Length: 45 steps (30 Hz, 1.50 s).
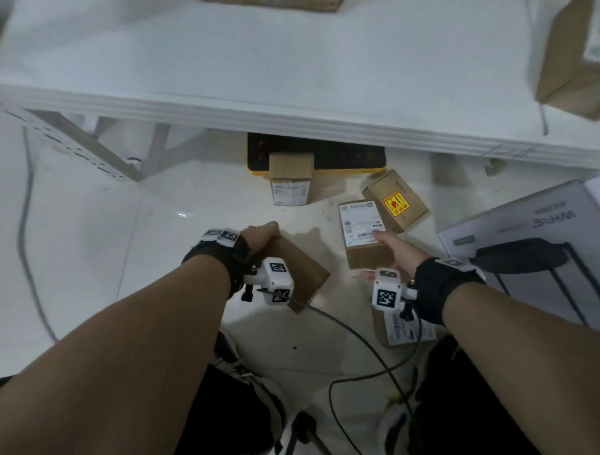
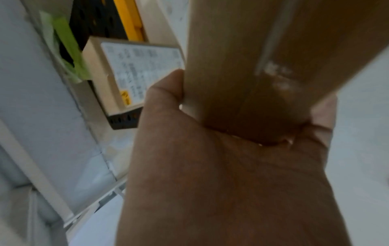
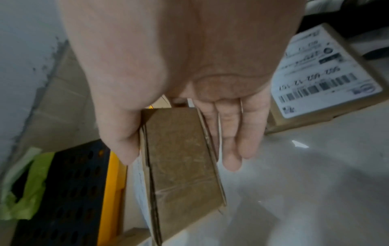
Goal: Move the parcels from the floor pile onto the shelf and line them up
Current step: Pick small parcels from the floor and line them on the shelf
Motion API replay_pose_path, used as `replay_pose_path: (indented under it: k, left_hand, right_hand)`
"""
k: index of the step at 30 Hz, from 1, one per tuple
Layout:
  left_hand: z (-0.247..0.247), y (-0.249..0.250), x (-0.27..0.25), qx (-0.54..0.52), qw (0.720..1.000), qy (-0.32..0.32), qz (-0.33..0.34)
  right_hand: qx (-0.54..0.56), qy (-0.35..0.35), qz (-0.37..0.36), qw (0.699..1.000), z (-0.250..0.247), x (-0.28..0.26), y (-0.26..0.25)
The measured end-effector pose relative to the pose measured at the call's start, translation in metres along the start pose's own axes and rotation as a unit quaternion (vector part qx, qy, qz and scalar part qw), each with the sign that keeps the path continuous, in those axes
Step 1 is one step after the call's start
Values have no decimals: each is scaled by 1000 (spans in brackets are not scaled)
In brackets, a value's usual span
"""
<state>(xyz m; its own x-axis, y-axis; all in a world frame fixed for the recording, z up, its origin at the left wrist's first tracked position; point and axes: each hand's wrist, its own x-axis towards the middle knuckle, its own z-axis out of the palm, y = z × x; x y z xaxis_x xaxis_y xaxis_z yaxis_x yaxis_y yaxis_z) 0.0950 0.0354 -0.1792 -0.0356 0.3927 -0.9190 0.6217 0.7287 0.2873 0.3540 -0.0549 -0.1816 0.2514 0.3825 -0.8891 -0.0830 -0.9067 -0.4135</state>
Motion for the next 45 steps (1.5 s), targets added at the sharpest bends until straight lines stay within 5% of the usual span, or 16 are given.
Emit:
replay_pose_path:
  k: [7, 17, 26, 30, 34, 45]
  left_hand:
    - [-28, 22, -68, -154, 987, -2, 38]
    - [-22, 39, -197, -246, 962, -8, 121]
    - [1, 71, -314, -193, 951, -23, 241]
    - [4, 86, -332, -224, 935, 16, 275]
    - [21, 93, -363, -205, 920, -26, 333]
    - [37, 117, -375, -328, 866, -153, 344]
  right_hand:
    - [59, -6, -14, 998, -29, -34, -16]
    - [161, -15, -100, 982, -51, -186, -44]
    - [242, 33, -168, 955, -107, -241, -66]
    - [265, 39, -204, 941, -113, -291, -88]
    - [294, -10, -254, 921, -103, -349, -99]
    - [392, -111, -283, 868, -105, -356, -109]
